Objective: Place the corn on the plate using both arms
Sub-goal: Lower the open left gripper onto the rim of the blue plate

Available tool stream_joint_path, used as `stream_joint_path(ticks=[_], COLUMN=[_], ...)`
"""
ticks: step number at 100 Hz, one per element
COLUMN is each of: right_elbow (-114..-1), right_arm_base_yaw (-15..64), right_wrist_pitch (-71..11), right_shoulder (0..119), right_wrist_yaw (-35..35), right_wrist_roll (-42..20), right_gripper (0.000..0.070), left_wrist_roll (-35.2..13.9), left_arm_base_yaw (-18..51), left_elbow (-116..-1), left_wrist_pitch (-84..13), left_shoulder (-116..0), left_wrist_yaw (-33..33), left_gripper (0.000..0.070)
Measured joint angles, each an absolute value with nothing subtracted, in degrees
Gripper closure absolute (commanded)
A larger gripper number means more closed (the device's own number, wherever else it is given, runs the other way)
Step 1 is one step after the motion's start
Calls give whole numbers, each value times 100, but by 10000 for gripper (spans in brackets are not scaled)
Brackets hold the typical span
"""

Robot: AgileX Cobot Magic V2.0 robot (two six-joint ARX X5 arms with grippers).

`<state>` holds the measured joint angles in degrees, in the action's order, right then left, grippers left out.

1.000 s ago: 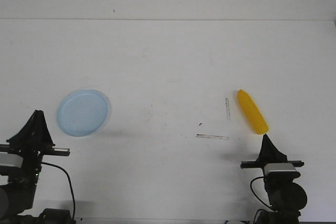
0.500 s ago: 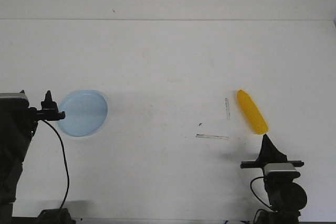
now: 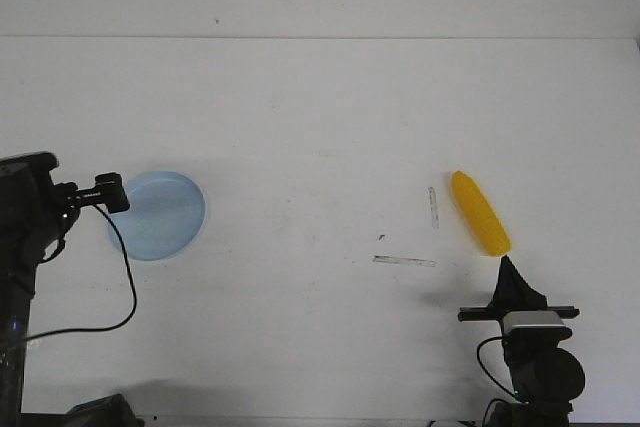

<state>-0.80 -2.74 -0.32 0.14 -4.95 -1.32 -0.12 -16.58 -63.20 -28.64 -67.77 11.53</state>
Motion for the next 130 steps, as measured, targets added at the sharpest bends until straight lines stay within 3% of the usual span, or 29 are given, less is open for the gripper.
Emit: stream_joint_path(ticks=[43,83,93,121,130], right_elbow=[-80,-80,-80,-80,-80], right_arm_base_yaw=[-274,-274,-274,-274,-274], right_wrist_pitch=[-32,-30,-30,-30,-30], right_shoulder=[14,14,14,14,14], right_wrist_yaw=[-493,-493,-493,-493,-493], right_wrist_roll=[-134,-134,-134,-134,-134], right_gripper=[699,699,699,699,699], left_wrist_roll=[-80,-80,-78,-82,-82], left_arm_base_yaw=[-1852,-1852,-1852,-1852,-1852], left_elbow=[-6320,-6320,-6320,-6320,-6320], left_wrist_pitch=[-2792,-2659,-2676,-2801,-2860], left_shoulder=[-8748,-9196,-9198,-9198,-9198], left_wrist_yaw=[1153,1153,1153,1153,1153], left_gripper=[0,0,156,361,460])
